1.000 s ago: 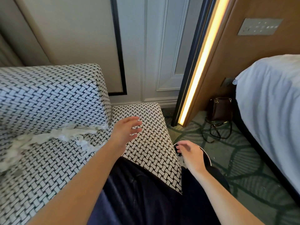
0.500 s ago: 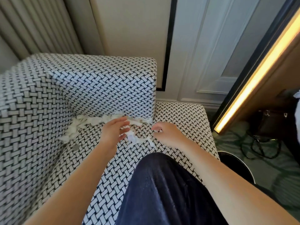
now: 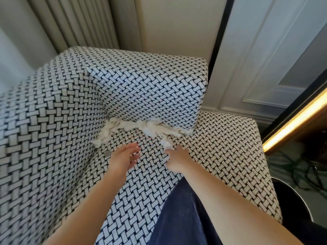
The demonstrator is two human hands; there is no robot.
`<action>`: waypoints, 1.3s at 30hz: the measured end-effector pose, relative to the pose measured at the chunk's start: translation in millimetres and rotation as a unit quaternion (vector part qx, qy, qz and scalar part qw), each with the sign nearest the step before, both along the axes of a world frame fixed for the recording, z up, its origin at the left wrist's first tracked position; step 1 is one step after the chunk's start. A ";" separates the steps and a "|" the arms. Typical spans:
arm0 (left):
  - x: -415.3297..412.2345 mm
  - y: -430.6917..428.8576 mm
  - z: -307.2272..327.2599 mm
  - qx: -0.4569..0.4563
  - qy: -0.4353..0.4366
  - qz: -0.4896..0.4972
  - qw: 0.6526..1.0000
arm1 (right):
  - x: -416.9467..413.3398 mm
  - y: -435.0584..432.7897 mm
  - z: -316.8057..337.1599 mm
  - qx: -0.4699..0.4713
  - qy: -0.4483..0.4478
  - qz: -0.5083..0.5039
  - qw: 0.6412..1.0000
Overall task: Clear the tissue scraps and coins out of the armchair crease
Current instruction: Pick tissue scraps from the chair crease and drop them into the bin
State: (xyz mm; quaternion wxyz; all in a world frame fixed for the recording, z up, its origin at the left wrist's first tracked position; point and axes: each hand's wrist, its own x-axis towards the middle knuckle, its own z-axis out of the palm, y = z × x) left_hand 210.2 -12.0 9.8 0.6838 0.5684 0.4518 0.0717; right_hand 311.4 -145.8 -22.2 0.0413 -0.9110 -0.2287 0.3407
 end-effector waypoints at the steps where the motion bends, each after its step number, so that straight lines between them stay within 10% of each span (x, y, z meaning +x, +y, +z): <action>1: -0.7 0.1 -2.1 -0.001 0.003 0.001 1.000 | -0.8 1.5 -2.5 0.014 -0.016 0.007 1.000; 10: 1.7 -12.4 -7.9 -0.010 0.002 -0.009 1.000 | -4.1 -5.1 8.4 0.131 -0.050 -0.080 0.987; 18: 11.3 -35.6 -13.5 0.104 0.018 -0.134 0.985 | 3.8 -25.7 25.4 0.350 -0.152 -0.245 0.891; 27: 57.8 -57.3 -50.0 0.327 0.090 -0.300 0.892 | 5.5 -24.2 27.0 0.476 -0.277 -0.349 0.758; 39: 69.8 -61.8 -50.8 0.511 0.157 -0.356 0.767 | 8.8 -20.1 16.3 0.485 -0.258 -0.319 0.772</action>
